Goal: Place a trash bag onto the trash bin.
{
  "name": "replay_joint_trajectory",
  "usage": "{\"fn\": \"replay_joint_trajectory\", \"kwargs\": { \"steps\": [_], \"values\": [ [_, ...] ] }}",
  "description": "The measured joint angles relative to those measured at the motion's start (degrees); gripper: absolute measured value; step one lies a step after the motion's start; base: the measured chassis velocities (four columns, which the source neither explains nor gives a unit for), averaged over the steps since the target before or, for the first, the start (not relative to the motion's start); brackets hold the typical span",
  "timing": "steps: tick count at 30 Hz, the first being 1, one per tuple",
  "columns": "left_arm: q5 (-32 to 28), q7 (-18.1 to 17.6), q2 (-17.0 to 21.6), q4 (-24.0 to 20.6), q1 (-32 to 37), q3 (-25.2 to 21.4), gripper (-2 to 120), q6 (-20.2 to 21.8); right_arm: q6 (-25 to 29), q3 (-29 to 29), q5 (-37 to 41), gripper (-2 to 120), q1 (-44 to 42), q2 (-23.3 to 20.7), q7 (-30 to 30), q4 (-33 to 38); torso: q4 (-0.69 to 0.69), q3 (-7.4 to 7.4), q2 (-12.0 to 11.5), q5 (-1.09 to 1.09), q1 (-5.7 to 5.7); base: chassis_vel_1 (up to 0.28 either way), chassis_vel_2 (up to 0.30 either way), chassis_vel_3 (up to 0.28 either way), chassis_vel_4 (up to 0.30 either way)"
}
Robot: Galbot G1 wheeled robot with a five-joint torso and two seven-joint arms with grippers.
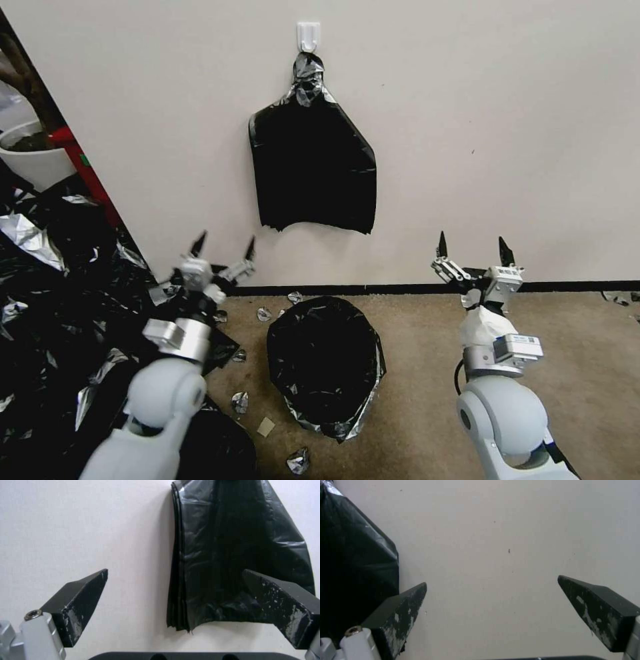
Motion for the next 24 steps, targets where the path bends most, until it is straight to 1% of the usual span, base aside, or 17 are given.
{"fn": "replay_joint_trajectory", "kwargs": {
  "steps": [24],
  "values": [
    [-0.6, -0.6, 0.0, 0.0, 0.1, 0.2, 100, 0.8, -0.1, -0.3, 0.0, 100, 0.2, 0.0, 0.0, -0.2, 0.0, 0.0, 0.0, 0.02, 0.0, 0.0, 0.0, 0.0, 0.0]
  ]
}}
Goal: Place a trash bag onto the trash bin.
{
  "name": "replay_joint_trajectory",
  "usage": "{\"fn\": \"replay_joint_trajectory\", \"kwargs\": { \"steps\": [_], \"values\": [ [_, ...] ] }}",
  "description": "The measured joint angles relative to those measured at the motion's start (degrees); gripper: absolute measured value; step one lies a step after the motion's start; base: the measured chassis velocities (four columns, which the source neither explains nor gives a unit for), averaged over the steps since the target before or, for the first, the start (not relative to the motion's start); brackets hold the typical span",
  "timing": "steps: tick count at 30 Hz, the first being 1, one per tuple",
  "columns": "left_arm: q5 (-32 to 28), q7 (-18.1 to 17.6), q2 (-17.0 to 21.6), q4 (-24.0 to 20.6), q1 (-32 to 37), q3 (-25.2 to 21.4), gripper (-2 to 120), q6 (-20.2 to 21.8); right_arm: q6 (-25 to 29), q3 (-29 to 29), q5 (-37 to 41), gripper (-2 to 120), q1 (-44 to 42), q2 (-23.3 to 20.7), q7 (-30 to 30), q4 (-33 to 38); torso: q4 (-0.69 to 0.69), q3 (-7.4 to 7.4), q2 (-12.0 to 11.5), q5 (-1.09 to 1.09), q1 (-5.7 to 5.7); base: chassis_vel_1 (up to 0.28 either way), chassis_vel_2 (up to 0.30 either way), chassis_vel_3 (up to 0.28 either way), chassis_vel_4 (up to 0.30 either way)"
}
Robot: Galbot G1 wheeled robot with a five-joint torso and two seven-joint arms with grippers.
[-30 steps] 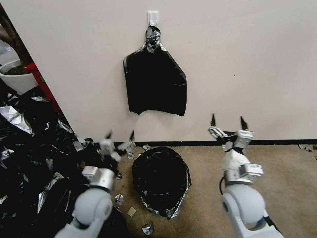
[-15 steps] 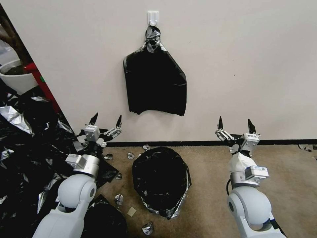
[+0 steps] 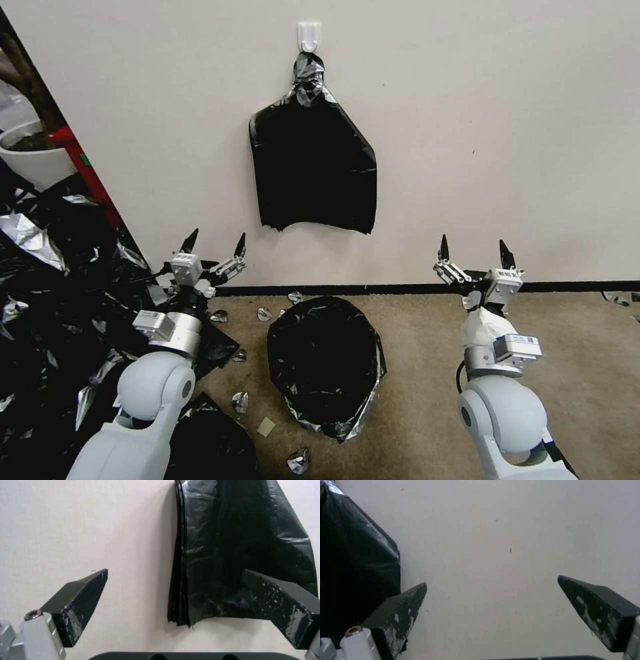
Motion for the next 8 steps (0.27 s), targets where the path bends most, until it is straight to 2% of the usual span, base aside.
{"fn": "replay_joint_trajectory", "kwargs": {
  "steps": [8],
  "values": [
    [0.0, -0.1, 0.0, 0.0, 0.0, 0.0, 100, 0.0, 0.0, 0.0, 0.0, 100, 0.0, 0.0, 0.0, 0.0, 0.0, 0.0, 0.0, 0.0, 0.0, 0.0, 0.0, 0.0, 0.0]
  ]
}}
